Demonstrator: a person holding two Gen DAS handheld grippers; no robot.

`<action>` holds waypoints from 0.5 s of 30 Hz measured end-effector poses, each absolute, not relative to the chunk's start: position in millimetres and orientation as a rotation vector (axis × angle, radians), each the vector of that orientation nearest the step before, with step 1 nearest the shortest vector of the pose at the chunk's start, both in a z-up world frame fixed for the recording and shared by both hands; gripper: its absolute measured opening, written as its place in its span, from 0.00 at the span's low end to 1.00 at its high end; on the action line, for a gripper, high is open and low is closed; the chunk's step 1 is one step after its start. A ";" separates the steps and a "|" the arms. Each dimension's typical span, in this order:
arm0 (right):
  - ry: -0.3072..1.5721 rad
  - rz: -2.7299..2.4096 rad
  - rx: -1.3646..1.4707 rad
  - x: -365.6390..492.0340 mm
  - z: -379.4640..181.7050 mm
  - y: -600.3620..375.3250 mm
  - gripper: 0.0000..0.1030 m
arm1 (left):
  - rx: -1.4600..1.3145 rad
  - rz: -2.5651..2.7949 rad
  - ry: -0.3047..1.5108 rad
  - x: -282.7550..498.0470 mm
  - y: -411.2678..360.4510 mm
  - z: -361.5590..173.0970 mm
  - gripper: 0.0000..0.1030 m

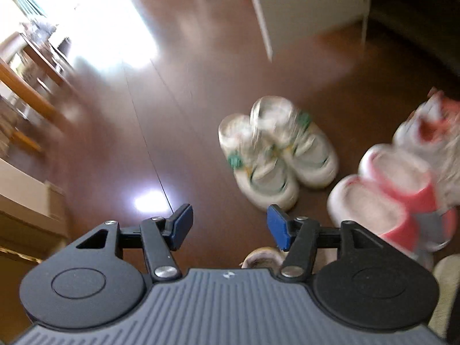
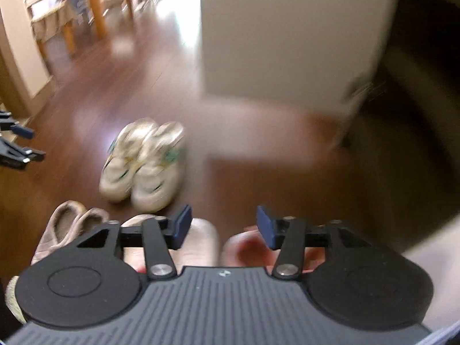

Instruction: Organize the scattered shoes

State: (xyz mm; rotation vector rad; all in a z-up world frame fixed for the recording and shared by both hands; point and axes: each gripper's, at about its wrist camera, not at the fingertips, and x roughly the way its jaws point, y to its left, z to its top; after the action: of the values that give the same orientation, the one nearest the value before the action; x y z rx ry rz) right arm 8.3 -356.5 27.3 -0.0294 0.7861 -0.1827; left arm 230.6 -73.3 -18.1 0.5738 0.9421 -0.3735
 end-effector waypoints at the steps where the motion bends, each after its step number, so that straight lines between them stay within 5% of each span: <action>1: 0.751 -0.197 -0.039 -7.8 47.9 -362.1 0.81 | 0.549 -0.361 0.910 219.4 -80.7 6.4 0.66; 6: 0.484 -0.240 -0.056 -102.8 160.4 -352.8 0.99 | 0.412 -0.327 0.769 135.0 -98.4 109.3 0.84; 10: 0.451 -0.251 0.006 -126.0 152.7 -340.5 0.99 | 0.309 -0.320 0.788 68.1 -116.3 121.9 0.87; 15: 0.582 -0.289 0.192 -128.0 62.2 -324.8 0.99 | 0.191 -0.277 0.939 10.6 -126.4 79.0 0.87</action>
State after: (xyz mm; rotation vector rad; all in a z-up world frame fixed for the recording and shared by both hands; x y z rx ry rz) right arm -128.0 -324.8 62.2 0.1923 0.5821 -0.2894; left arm 10.6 -126.4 79.0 0.1910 0.9390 -0.2773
